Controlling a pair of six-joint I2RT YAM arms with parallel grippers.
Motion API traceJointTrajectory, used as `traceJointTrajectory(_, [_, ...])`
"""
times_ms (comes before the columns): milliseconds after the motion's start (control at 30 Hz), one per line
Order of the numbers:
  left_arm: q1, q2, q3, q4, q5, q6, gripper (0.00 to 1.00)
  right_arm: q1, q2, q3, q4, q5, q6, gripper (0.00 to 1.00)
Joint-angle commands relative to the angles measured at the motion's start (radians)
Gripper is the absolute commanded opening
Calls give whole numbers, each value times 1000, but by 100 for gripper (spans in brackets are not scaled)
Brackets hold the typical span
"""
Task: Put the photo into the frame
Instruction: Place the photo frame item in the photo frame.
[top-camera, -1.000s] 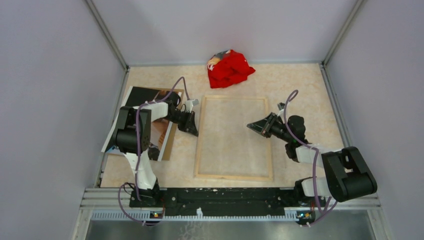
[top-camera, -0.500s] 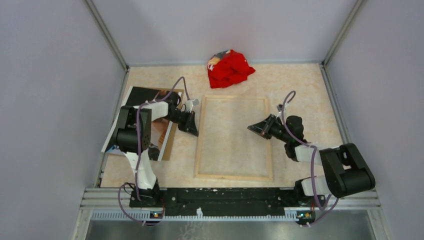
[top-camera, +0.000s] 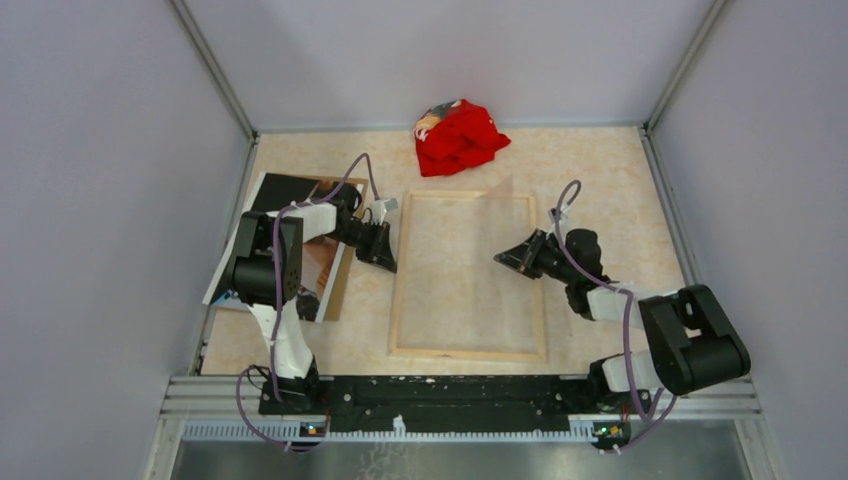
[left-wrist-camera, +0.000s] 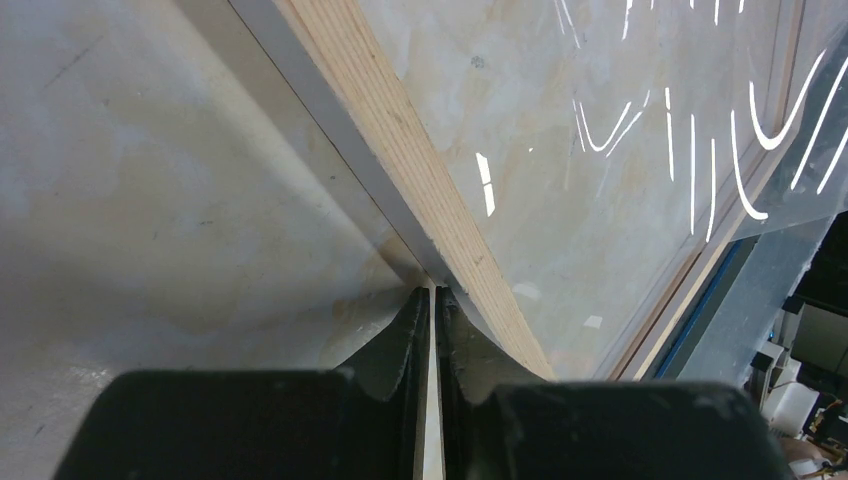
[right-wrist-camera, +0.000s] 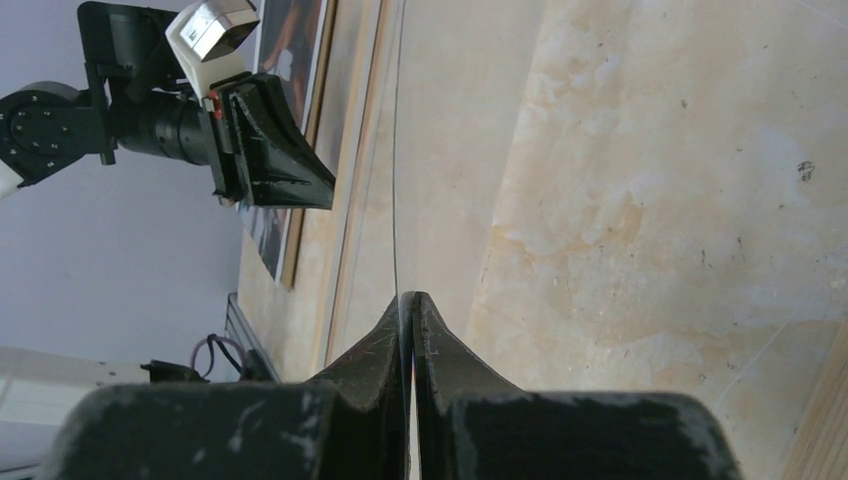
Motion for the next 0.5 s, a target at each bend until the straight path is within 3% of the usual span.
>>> traceJointTrajectory(0, [-15, 31, 7, 22, 8, 18, 12, 47, 12, 38, 10, 19, -66, 0])
traceJointTrajectory(467, [-15, 25, 29, 6, 18, 24, 13, 76, -20, 51, -173, 124, -199, 0])
